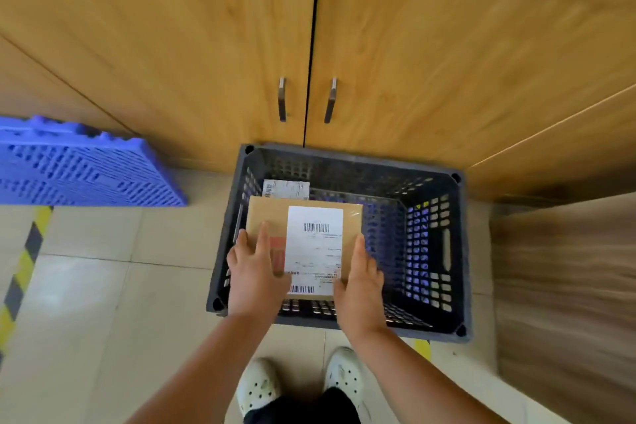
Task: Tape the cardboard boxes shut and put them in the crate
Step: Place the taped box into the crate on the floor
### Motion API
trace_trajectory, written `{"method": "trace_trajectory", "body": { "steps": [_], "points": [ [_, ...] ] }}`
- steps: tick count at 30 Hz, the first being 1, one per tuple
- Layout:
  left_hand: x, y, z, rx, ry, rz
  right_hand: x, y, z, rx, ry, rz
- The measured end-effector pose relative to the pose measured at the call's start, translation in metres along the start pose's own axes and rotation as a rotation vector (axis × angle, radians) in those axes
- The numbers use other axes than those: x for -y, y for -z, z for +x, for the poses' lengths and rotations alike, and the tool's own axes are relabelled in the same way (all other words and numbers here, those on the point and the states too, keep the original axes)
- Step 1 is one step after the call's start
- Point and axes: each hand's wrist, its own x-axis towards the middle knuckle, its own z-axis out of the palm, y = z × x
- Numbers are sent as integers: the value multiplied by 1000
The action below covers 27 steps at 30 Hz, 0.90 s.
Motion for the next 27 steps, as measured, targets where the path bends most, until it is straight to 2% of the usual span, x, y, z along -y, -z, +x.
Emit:
{"method": "trace_trajectory", "body": {
  "steps": [4, 8, 13, 19, 27],
  "points": [
    [20, -30, 34, 26, 10, 54, -19, -36, 27, 55, 121, -136],
    [39, -57, 67, 40, -12, 88, -36, -70, 57, 128, 113, -209],
    [56, -85, 86, 34, -13, 77, -45, -99, 78, 143, 87, -176],
    [55, -84, 73, -31, -49, 20, -49, -93, 66, 207, 69, -49],
    [62, -86, 110, 250, 38, 276, -48, -109, 89, 330, -1, -42]
  ]
}}
